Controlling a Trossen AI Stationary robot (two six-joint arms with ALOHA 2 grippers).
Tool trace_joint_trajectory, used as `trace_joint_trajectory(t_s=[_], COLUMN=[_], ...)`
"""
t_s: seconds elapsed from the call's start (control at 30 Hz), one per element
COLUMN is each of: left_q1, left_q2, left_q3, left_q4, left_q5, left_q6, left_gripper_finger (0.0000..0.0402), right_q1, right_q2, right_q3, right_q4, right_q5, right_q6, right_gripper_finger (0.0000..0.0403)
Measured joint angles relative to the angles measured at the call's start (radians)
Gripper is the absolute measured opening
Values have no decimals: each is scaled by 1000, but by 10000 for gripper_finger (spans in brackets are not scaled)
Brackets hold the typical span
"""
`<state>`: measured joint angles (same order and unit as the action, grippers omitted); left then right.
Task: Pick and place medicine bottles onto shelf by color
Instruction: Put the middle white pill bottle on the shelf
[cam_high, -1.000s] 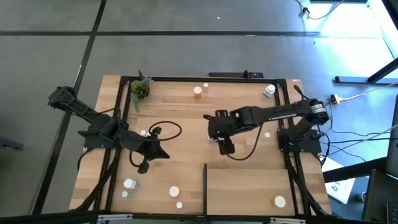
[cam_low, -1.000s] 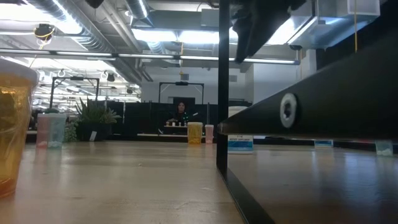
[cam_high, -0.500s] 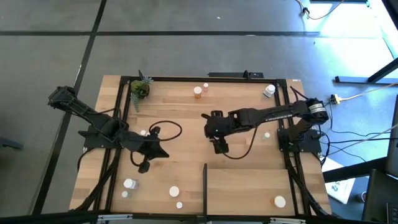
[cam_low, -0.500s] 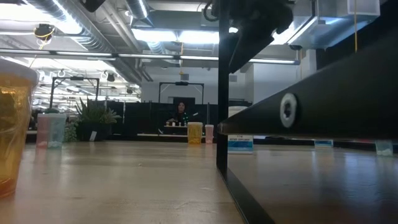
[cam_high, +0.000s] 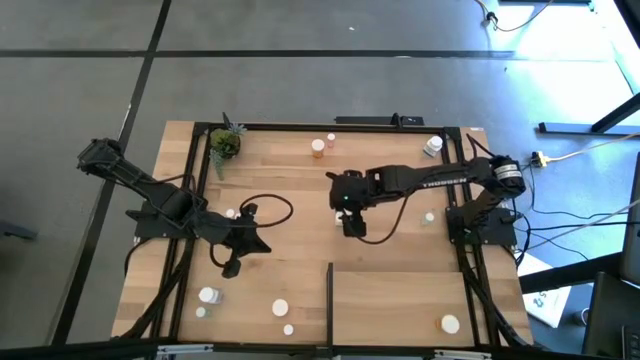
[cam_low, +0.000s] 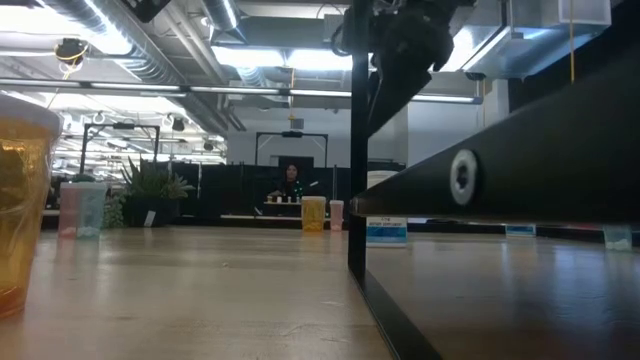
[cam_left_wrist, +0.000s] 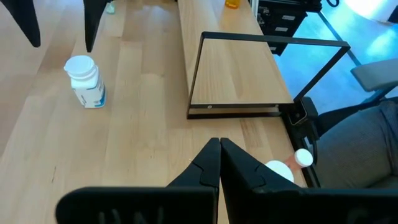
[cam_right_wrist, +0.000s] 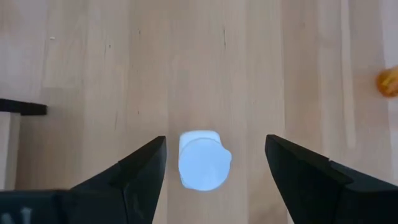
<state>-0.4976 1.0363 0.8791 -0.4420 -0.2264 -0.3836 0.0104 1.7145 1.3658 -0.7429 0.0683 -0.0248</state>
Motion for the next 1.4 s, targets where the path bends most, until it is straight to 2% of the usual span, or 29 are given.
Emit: trace_joint_trajectory(t_s=[0.1,0.57,1.27,1.4], left_q1=[0,44,79,79], left_q2=[0,0,0,0], left_q3=[0,0,0,0], left_q4=[0,-6,-40,-41], left_q5=[0,-2,-1,-1], left_q6=[0,1,0,0], left_gripper_finger=[0,0,0,0], right_q1=[-14,-22,-22,-22], right_q2=[2,77,90,107], right_q3=[0,0,0,2], right_q4=[-21,-25,-37,-25], right_q5=[-34,-42,-47,-77], right_q6=[20,-2,21,20], right_gripper_finger=[275,275,275,275])
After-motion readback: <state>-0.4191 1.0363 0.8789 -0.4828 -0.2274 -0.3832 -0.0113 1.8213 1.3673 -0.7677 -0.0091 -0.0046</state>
